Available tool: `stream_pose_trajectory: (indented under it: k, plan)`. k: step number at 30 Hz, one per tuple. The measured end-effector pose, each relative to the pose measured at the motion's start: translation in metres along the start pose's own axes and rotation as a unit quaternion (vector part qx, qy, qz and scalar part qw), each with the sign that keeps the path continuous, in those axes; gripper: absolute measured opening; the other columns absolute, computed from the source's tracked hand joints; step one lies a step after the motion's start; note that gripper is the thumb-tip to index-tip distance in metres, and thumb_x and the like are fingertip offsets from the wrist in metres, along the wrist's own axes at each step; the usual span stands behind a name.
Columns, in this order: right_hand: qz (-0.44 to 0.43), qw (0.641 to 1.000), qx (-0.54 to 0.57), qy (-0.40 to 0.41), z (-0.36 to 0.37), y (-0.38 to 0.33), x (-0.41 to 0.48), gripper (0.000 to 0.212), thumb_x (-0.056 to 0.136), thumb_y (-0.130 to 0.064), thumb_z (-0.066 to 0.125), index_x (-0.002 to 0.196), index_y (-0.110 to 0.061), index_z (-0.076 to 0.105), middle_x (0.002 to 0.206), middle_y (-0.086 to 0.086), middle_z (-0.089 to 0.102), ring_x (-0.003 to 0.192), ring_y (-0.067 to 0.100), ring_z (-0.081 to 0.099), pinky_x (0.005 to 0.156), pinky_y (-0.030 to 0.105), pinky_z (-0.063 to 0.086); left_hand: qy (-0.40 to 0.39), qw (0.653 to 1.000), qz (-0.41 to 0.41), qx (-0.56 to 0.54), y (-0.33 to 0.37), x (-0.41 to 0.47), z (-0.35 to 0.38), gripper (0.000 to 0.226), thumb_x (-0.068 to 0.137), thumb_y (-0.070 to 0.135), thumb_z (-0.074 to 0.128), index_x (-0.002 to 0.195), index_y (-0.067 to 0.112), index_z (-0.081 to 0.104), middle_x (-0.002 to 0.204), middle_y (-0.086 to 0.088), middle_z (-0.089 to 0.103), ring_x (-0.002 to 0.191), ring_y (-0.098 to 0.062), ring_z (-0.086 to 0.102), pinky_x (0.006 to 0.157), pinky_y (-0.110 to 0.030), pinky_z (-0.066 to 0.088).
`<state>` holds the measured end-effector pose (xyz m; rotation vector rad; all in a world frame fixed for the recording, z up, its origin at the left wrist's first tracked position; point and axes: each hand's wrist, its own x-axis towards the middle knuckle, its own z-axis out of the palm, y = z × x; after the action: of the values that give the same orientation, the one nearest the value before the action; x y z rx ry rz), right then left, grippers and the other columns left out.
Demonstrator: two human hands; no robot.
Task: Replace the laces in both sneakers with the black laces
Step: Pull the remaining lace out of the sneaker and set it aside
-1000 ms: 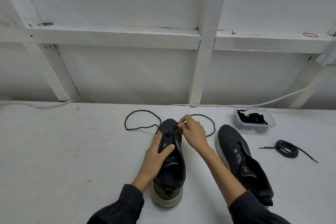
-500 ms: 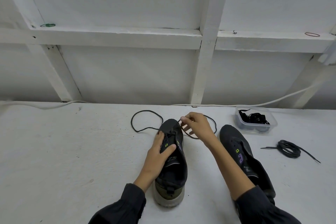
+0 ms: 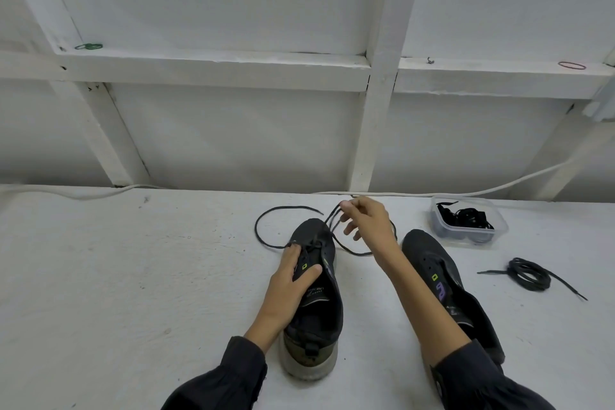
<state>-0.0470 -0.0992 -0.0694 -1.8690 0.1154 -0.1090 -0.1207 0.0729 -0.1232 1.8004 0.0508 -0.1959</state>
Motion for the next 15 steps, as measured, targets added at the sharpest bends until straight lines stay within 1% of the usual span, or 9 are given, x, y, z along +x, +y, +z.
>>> stream_pose_trajectory:
  k: [2, 4, 6, 8, 9, 11, 12, 13, 15]
  plan:
    - [0.02, 0.995, -0.049, -0.079, 0.003, 0.009, -0.002, 0.027, 0.083, -0.035, 0.074, 0.088, -0.009, 0.068, 0.079, 0.007, 0.071, 0.057, 0.015, 0.062, 0.048, 0.026, 0.043, 0.002, 1.0, 0.007, 0.0, 0.001, -0.001, 0.0, 0.068, 0.093, 0.035, 0.061, 0.151, 0.027, 0.028, 0.158, 0.009, 0.027, 0.142, -0.011, 0.03, 0.119, -0.038, 0.027]
    - [0.03, 0.981, -0.134, -0.14, 0.007, 0.019, -0.004, 0.026, 0.076, -0.034, 0.081, 0.084, -0.011, 0.071, 0.076, 0.007, 0.073, 0.059, 0.017, 0.066, 0.05, 0.029, 0.046, 0.002, 1.0, 0.014, 0.003, 0.002, -0.001, 0.001, 0.065, 0.093, 0.033, 0.06, 0.15, 0.028, 0.029, 0.156, 0.009, 0.029, 0.139, -0.009, 0.032, 0.118, -0.036, 0.028]
    - [0.021, 0.974, -0.175, -0.14, 0.01, 0.026, -0.002, 0.019, 0.078, -0.027, 0.079, 0.076, -0.011, 0.07, 0.071, 0.004, 0.072, 0.062, 0.019, 0.069, 0.059, 0.035, 0.051, 0.003, 1.0, 0.014, 0.003, 0.002, -0.001, 0.001, 0.064, 0.093, 0.033, 0.06, 0.15, 0.029, 0.03, 0.155, 0.009, 0.031, 0.137, -0.009, 0.035, 0.117, -0.035, 0.03]
    - [0.001, 0.979, -0.178, -0.103, 0.009, 0.023, 0.002, 0.017, 0.081, -0.023, 0.074, 0.071, -0.011, 0.068, 0.064, -0.001, 0.069, 0.059, 0.017, 0.069, 0.062, 0.035, 0.049, 0.003, 1.0, 0.011, -0.001, 0.002, -0.001, 0.0, 0.065, 0.093, 0.033, 0.061, 0.15, 0.029, 0.03, 0.156, 0.009, 0.031, 0.139, -0.009, 0.034, 0.117, -0.035, 0.029]
    - [-0.007, 0.986, -0.15, -0.069, 0.007, 0.018, 0.004, 0.017, 0.084, -0.022, 0.071, 0.07, -0.012, 0.066, 0.063, -0.002, 0.068, 0.056, 0.017, 0.068, 0.06, 0.033, 0.047, 0.001, 1.0, 0.01, -0.005, 0.001, -0.001, 0.0, 0.066, 0.093, 0.032, 0.061, 0.15, 0.029, 0.03, 0.156, 0.01, 0.03, 0.139, -0.009, 0.034, 0.117, -0.035, 0.029]
    - [-0.02, 0.999, -0.043, 0.027, 0.0, 0.007, 0.008, 0.018, 0.091, -0.018, 0.062, 0.074, -0.014, 0.062, 0.063, -0.001, 0.066, 0.05, 0.018, 0.063, 0.055, 0.03, 0.042, -0.003, 1.0, 0.006, -0.012, 0.001, -0.001, 0.0, 0.067, 0.093, 0.032, 0.061, 0.151, 0.027, 0.028, 0.156, 0.01, 0.029, 0.14, -0.009, 0.032, 0.118, -0.035, 0.028]
    - [-0.025, 0.997, 0.01, 0.073, -0.005, 0.002, 0.01, 0.017, 0.094, -0.017, 0.059, 0.077, -0.015, 0.06, 0.065, 0.0, 0.065, 0.049, 0.018, 0.06, 0.052, 0.029, 0.04, -0.004, 1.0, 0.004, -0.014, 0.001, -0.001, 0.0, 0.068, 0.093, 0.032, 0.061, 0.152, 0.026, 0.028, 0.157, 0.009, 0.028, 0.141, -0.01, 0.031, 0.119, -0.036, 0.027]
    - [-0.029, 0.993, 0.047, 0.102, -0.009, -0.003, 0.011, 0.016, 0.096, -0.017, 0.058, 0.08, -0.015, 0.059, 0.068, 0.002, 0.064, 0.049, 0.017, 0.059, 0.051, 0.027, 0.039, -0.004, 1.0, 0.003, -0.013, 0.001, -0.001, 0.001, 0.068, 0.093, 0.032, 0.061, 0.152, 0.025, 0.027, 0.157, 0.009, 0.027, 0.142, -0.011, 0.03, 0.119, -0.036, 0.027]
    - [-0.029, 0.992, 0.056, 0.108, -0.012, -0.007, 0.009, 0.015, 0.095, -0.022, 0.06, 0.086, -0.011, 0.062, 0.071, 0.003, 0.065, 0.05, 0.015, 0.059, 0.049, 0.027, 0.04, -0.003, 1.0, 0.005, -0.012, 0.0, 0.0, 0.0, 0.066, 0.094, 0.031, 0.061, 0.151, 0.026, 0.028, 0.154, 0.011, 0.029, 0.139, -0.007, 0.031, 0.117, -0.031, 0.027]
